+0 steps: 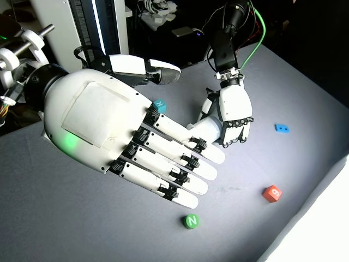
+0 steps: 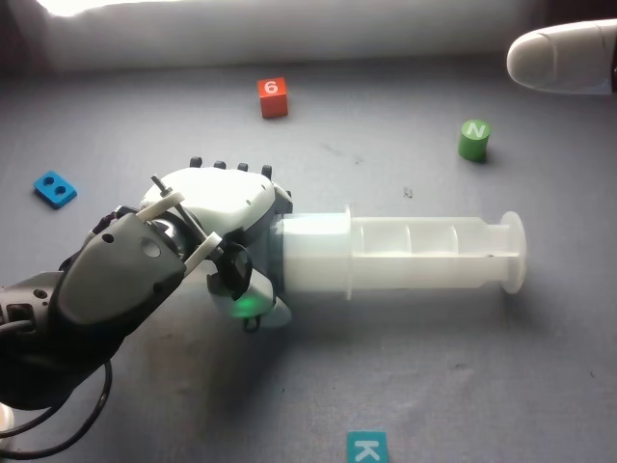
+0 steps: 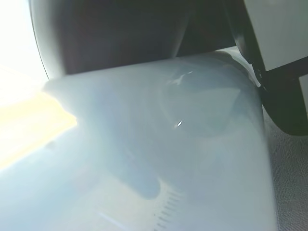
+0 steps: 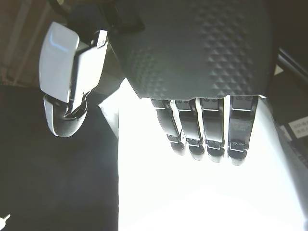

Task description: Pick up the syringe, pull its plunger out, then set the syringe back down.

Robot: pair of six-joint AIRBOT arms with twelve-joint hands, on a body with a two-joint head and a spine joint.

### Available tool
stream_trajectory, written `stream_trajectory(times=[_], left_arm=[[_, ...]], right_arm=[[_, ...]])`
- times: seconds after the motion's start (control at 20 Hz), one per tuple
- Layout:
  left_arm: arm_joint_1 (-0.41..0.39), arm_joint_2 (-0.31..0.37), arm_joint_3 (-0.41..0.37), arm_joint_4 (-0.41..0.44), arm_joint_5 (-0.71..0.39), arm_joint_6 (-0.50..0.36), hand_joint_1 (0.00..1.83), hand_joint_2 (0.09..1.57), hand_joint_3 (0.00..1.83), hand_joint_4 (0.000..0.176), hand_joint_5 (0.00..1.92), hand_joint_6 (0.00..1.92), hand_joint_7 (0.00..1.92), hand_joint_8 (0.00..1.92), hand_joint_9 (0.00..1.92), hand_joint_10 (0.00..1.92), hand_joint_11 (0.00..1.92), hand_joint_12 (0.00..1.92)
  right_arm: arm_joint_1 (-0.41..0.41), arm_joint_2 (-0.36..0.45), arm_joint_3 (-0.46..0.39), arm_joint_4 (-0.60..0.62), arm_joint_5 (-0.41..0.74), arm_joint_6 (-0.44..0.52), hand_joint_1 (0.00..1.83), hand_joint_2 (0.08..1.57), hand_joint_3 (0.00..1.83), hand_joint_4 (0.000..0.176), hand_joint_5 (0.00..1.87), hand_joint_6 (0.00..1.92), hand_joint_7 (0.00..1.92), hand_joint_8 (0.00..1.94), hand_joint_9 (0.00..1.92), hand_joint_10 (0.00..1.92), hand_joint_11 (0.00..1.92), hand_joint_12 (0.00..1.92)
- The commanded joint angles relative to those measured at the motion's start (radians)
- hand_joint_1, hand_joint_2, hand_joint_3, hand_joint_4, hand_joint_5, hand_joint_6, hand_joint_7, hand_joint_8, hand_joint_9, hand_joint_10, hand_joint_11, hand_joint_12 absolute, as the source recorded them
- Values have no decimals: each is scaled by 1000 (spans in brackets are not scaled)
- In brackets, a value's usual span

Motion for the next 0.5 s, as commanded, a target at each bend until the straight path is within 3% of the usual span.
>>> stream_trajectory(times=[0.0, 0.05, 0.15, 0.35, 0.45], left_arm=[[-8, -1, 2, 52, -70, -1, 798, 1205, 0, 0, 520, 238, 700, 355, 544, 613, 106, 1308], [-9, -1, 2, 52, -70, -1, 695, 1199, 0, 0, 474, 80, 668, 131, 552, 356, 86, 1212], [-10, -1, 0, 51, -70, -1, 597, 1103, 0, 0, 354, 3, 502, 8, 514, 60, 112, 917], [-12, 0, -2, 51, -70, -1, 347, 896, 0, 0, 46, 0, 137, 2, 167, 1, 4, 579], [-12, 5, -6, 51, -70, 1, 270, 822, 0, 0, 1, 0, 52, 1, 85, 0, 0, 447]], right_arm=[[8, 9, -1, -4, 120, 4, 160, 861, 23, 0, 0, 0, 0, 0, 0, 0, 0, 0], [8, 9, -1, -4, 120, 4, 154, 859, 21, 0, 0, 0, 0, 0, 0, 0, 0, 0], [7, 9, -1, -4, 120, 4, 127, 892, 33, 0, 0, 0, 0, 0, 0, 0, 0, 0], [7, 8, -2, -4, 120, 4, 125, 897, 23, 0, 0, 0, 0, 0, 0, 0, 0, 0], [6, 8, -2, -4, 120, 4, 131, 911, 27, 0, 0, 0, 0, 0, 0, 0, 0, 0]])
